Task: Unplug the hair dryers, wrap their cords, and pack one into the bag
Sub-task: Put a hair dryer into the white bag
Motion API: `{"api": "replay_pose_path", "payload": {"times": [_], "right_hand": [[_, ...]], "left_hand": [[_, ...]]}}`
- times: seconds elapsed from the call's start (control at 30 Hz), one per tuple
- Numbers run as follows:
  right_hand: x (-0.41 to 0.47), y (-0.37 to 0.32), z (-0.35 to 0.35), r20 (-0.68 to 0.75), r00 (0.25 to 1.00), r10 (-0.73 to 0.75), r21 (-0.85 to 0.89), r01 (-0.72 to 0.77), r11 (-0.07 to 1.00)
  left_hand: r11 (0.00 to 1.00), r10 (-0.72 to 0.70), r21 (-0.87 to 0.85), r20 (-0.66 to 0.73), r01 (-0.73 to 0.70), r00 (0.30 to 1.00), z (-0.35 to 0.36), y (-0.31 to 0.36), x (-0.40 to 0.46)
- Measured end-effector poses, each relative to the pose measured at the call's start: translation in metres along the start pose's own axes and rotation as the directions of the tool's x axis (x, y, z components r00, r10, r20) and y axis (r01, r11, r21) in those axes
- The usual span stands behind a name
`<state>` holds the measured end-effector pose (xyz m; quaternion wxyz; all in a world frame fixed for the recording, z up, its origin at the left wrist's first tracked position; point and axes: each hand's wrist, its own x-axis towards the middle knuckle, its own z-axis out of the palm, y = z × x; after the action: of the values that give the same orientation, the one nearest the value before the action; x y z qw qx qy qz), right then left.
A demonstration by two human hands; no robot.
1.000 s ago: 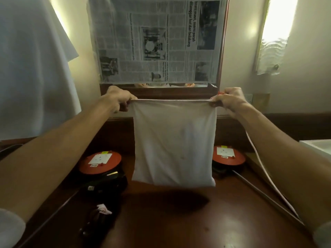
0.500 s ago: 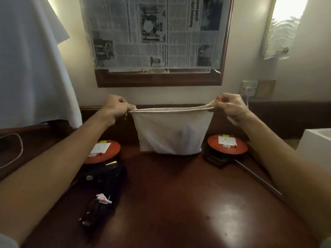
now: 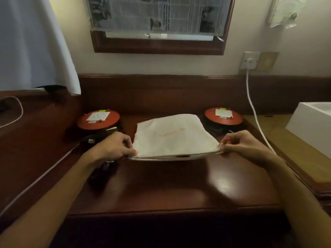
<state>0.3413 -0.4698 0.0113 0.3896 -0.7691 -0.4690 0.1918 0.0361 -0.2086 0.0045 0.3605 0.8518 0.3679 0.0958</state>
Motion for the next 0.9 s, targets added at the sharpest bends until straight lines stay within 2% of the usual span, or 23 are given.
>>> {"api": "replay_pose_path", "payload": {"times": [0.07,0.13,0.2,0.23,0.3,0.33,0.4,0.47,0.6,0.73,0.8,0.9], "right_hand": [[-0.007,0.005,0.003,0.138,0.988,0.066,-0.166,-0.042,0.985],[-0.011,-0.001,0.002,0.23,0.96,0.159,-0.398,-0.056,0.916],[-0.011,-0.019,0.004,0.125,0.98,0.157,-0.511,-0.072,0.857],[-0.008,-0.031,0.01,0.012,0.994,0.111,-0.517,-0.089,0.852],[0.008,-0.058,0.033,-0.176,0.983,-0.049,-0.601,-0.068,0.796],[0.019,-0.069,0.051,-0.188,0.973,-0.132,-0.666,-0.027,0.745],[0.046,-0.076,0.095,-0.093,0.968,-0.232,-0.753,0.084,0.653],[0.07,-0.064,0.137,0.005,0.981,-0.196,-0.802,0.122,0.585],[0.092,-0.037,0.163,0.041,0.993,-0.108,-0.859,0.09,0.504],[0.094,-0.018,0.163,0.128,0.991,0.05,-0.973,0.116,0.199],[0.097,-0.008,0.155,0.149,0.988,0.047,-0.972,0.137,0.189],[0.099,0.013,0.135,0.22,0.974,-0.061,-0.941,0.229,0.251]], "left_hand": [[0.967,-0.106,0.24,0.081,0.084,0.991,0.011,-0.002,-0.007],[0.849,-0.209,0.507,0.058,0.151,0.976,0.017,0.003,-0.013],[0.71,-0.158,0.687,-0.059,0.155,0.986,0.023,0.013,-0.008],[0.694,-0.094,0.706,-0.103,0.139,0.99,0.028,0.02,-0.001],[0.781,0.05,0.623,-0.144,0.051,0.988,0.045,0.033,0.024],[0.83,0.109,0.557,-0.141,-0.012,0.984,0.057,0.039,0.038],[0.88,0.174,0.466,-0.13,-0.094,0.976,0.086,0.041,0.065],[0.896,0.183,0.43,-0.129,-0.111,0.975,0.115,0.025,0.082],[0.89,0.167,0.445,-0.123,-0.096,0.978,0.147,-0.024,0.094],[0.87,0.128,0.49,-0.101,-0.062,0.987,0.15,-0.027,0.096],[0.864,0.121,0.499,-0.093,-0.059,0.988,0.15,-0.025,0.097],[0.861,0.088,0.507,-0.079,-0.036,0.993,0.149,-0.025,0.097]]}}
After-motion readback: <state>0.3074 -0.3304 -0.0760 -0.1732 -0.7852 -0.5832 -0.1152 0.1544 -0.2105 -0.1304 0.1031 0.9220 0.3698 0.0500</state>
